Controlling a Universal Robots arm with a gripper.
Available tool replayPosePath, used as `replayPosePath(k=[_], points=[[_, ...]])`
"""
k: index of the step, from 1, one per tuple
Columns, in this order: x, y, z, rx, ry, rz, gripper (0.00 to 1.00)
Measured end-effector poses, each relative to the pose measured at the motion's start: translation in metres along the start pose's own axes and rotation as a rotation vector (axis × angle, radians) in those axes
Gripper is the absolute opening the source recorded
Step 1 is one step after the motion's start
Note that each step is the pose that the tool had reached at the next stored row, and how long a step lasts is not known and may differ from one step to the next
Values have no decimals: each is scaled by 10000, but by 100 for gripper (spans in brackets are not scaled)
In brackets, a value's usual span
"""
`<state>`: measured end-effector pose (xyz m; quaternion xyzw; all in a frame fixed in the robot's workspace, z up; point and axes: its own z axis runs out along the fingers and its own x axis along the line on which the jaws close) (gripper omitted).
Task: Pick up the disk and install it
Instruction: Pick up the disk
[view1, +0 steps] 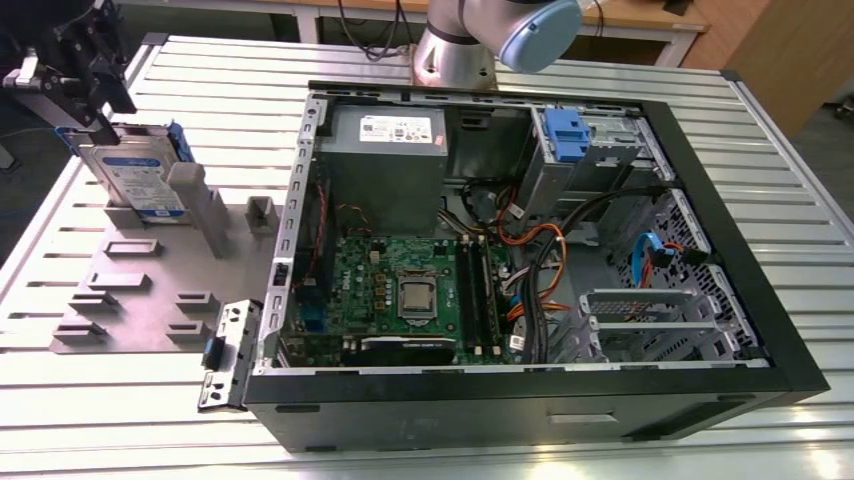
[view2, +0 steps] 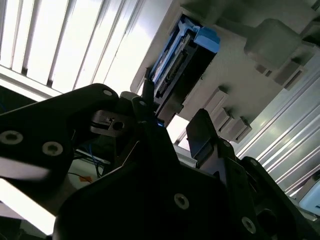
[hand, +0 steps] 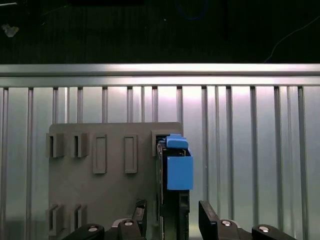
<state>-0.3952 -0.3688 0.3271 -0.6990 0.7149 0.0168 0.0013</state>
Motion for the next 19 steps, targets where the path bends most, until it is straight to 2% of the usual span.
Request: replayPosePath(k=[11,19], points=[[1,-1,36,2,-1,-3,53],[3,-3,127,3,-1,-5,53]])
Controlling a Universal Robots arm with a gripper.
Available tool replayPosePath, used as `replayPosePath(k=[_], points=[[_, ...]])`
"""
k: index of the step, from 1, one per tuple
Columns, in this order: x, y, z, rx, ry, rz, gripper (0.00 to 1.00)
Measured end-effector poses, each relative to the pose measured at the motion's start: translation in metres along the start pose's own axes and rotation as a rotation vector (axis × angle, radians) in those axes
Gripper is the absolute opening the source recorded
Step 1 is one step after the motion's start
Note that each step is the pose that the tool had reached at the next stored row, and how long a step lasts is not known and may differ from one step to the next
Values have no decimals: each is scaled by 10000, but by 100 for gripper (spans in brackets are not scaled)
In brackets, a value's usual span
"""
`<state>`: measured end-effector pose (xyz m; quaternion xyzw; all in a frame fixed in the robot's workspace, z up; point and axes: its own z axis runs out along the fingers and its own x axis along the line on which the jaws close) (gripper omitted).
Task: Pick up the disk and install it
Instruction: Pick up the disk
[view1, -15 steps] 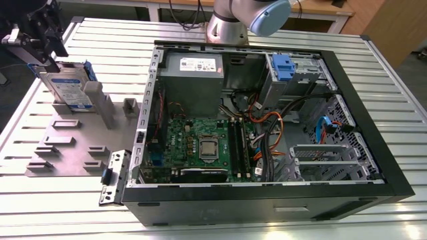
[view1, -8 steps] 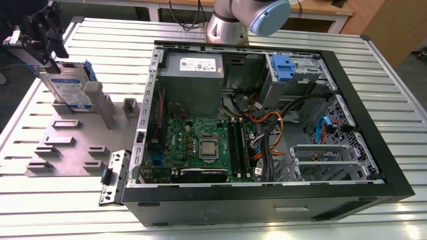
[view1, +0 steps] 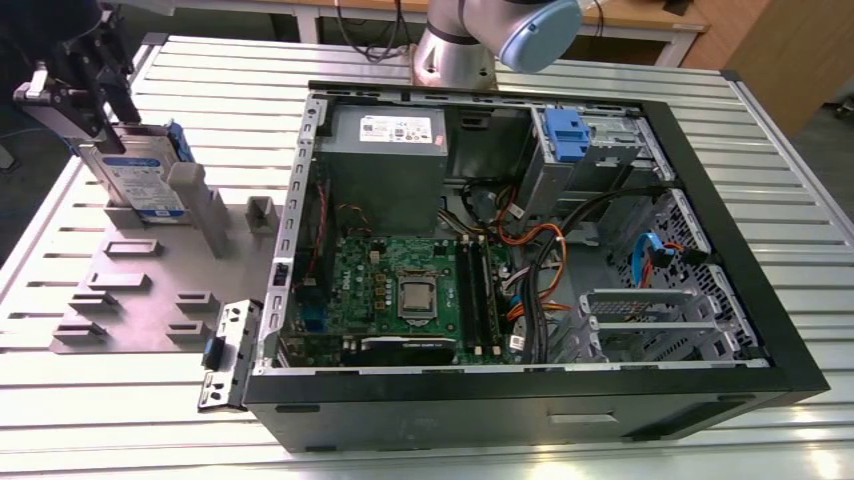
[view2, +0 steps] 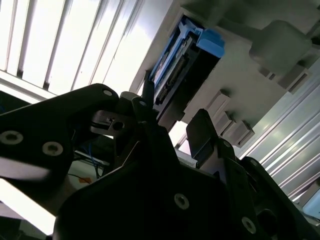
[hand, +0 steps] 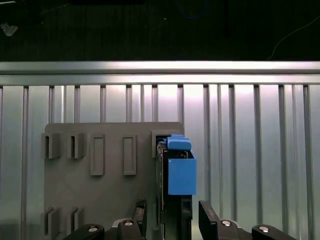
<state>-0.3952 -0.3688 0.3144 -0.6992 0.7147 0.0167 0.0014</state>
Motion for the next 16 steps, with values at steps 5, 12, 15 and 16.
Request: replayPosePath(k=[5,12,15,16], points=[[2,-1,84,2,-13,-12,53],[3,-1,112,3,-63,-22,53],[3,-1,135,6,-66,-22,53],[4,-1,141,5,-66,-23,53]])
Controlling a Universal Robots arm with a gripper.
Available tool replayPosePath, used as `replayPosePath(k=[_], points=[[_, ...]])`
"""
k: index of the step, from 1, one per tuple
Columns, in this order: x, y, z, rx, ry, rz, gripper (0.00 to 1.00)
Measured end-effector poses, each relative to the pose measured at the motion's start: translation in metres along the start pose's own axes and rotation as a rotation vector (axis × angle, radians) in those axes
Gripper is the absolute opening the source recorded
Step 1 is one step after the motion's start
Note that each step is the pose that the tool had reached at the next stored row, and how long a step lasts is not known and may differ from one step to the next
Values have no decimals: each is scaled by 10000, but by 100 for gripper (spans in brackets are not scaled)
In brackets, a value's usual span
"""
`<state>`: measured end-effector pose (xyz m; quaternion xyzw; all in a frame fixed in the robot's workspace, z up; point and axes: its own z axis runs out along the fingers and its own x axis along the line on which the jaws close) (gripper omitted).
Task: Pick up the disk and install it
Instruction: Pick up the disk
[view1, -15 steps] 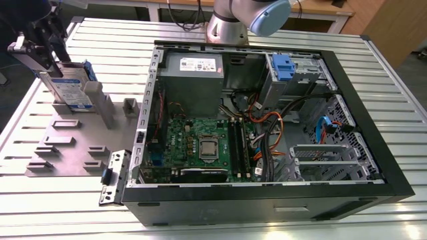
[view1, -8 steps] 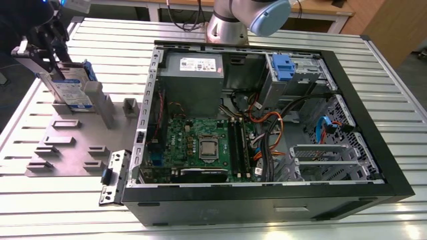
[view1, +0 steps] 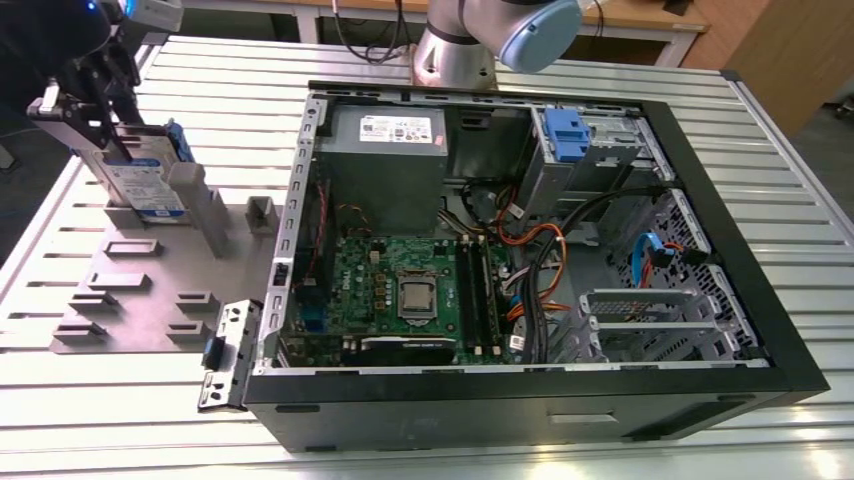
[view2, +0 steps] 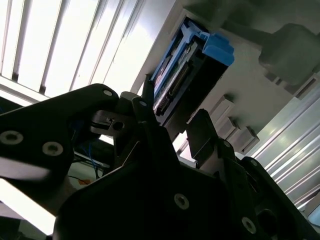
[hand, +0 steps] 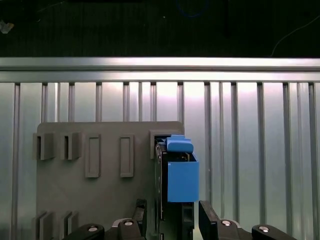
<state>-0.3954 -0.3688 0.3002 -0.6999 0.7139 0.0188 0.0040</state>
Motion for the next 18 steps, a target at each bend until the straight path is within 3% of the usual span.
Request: replayPosePath(k=[18], points=[[-58,1,-2,-3,-4,0,53]])
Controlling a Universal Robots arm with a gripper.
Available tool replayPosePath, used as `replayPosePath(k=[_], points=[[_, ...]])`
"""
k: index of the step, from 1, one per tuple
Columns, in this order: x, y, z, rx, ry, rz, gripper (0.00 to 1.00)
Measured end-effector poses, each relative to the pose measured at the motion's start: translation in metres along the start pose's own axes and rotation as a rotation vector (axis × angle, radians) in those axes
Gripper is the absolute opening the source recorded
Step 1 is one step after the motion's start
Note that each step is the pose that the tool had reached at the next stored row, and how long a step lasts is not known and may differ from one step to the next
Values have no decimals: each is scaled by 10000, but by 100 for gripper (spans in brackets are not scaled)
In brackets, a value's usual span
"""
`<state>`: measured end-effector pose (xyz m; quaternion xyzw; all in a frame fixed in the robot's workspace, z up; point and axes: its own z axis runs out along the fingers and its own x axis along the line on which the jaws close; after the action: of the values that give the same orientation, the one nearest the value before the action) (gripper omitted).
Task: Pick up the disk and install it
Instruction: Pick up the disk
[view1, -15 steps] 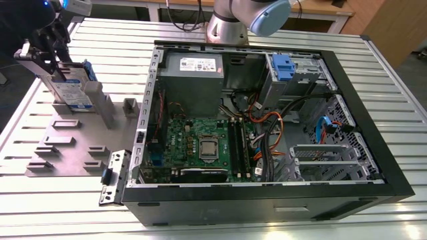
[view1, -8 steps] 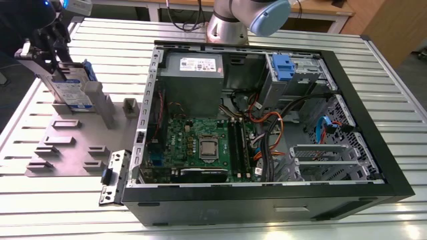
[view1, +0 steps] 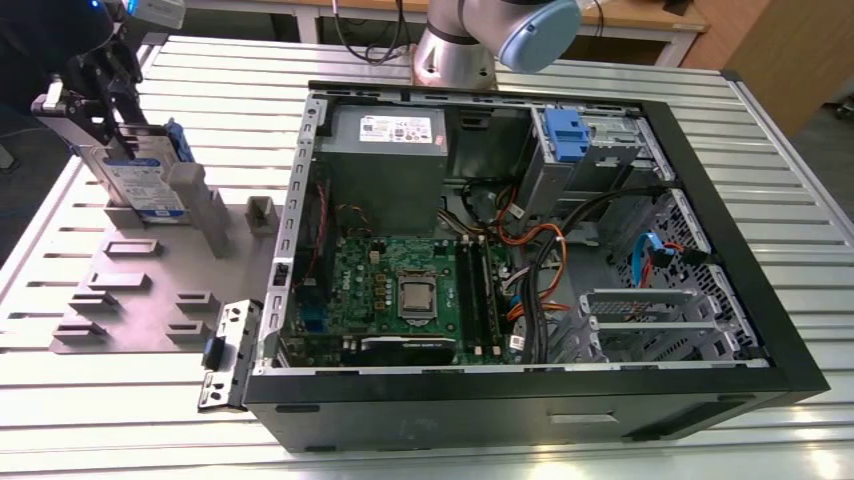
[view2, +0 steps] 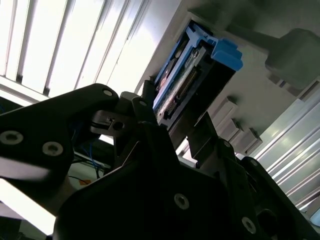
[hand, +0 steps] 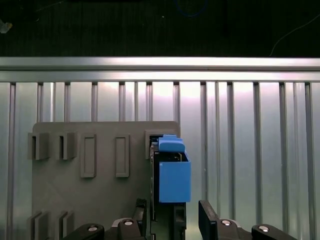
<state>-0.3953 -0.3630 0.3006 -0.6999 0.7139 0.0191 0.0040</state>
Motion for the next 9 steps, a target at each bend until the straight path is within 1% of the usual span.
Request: replayPosePath(k=[2,9], points=[[0,0,-10,4,-2,0,53],[-1,-8,-11,2,-1,1,53]])
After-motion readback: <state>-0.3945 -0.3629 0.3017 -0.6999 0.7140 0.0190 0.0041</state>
